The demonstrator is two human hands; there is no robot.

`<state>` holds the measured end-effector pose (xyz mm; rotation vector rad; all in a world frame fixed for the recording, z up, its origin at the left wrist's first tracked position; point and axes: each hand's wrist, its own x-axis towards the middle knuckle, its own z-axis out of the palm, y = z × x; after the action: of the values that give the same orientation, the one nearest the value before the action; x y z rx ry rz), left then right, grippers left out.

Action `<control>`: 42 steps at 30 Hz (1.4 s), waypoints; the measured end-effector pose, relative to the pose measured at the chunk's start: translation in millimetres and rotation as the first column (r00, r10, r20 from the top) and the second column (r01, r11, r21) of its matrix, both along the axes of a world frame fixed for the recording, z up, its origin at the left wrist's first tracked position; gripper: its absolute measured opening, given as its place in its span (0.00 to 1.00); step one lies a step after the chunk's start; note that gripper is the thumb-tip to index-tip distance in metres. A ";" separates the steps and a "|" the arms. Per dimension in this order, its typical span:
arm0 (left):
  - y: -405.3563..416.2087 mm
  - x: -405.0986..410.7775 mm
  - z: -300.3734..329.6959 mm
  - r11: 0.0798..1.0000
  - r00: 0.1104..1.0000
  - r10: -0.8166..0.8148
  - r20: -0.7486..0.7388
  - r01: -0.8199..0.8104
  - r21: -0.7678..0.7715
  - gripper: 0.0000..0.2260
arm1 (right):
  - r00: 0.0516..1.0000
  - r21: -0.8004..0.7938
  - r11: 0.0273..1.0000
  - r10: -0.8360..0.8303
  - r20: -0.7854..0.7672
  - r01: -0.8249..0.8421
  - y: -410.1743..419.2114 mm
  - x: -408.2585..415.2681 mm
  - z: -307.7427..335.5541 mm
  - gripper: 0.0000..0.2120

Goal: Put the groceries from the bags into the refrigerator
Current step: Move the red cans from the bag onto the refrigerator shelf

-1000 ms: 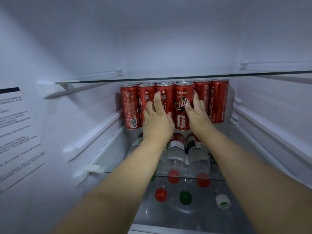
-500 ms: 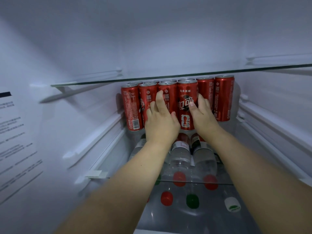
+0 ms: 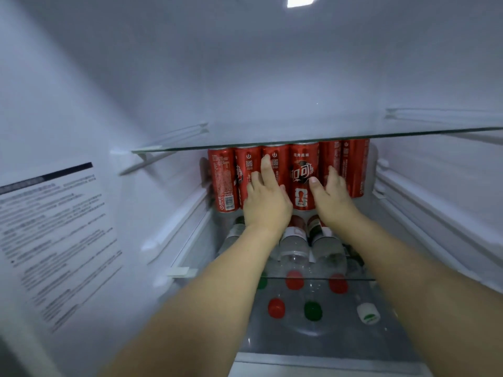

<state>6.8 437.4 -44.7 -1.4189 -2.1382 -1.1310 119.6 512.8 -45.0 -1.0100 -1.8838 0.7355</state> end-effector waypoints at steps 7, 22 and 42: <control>-47.3 -16.1 23.8 0.981 0.985 0.045 -0.167 -0.074 -0.177 0.22 | 0.977 -0.057 0.998 0.044 0.210 -0.033 -48.4 28.9 24.1 0.27; -197.0 11.5 -3.3 0.901 0.979 -0.130 -0.159 0.049 -0.432 0.29 | 0.562 0.043 0.988 0.049 0.826 -0.149 -184.8 54.4 10.8 0.33; -283.5 36.8 -21.2 0.779 0.993 0.037 -0.116 -0.102 -0.619 0.31 | 0.491 -0.031 0.954 0.181 0.852 -0.299 -264.6 63.5 6.9 0.32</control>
<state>43.6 153.9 -65.9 -1.5797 -2.5955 -0.2921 183.1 248.1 -38.1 -1.1416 -2.9494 0.2260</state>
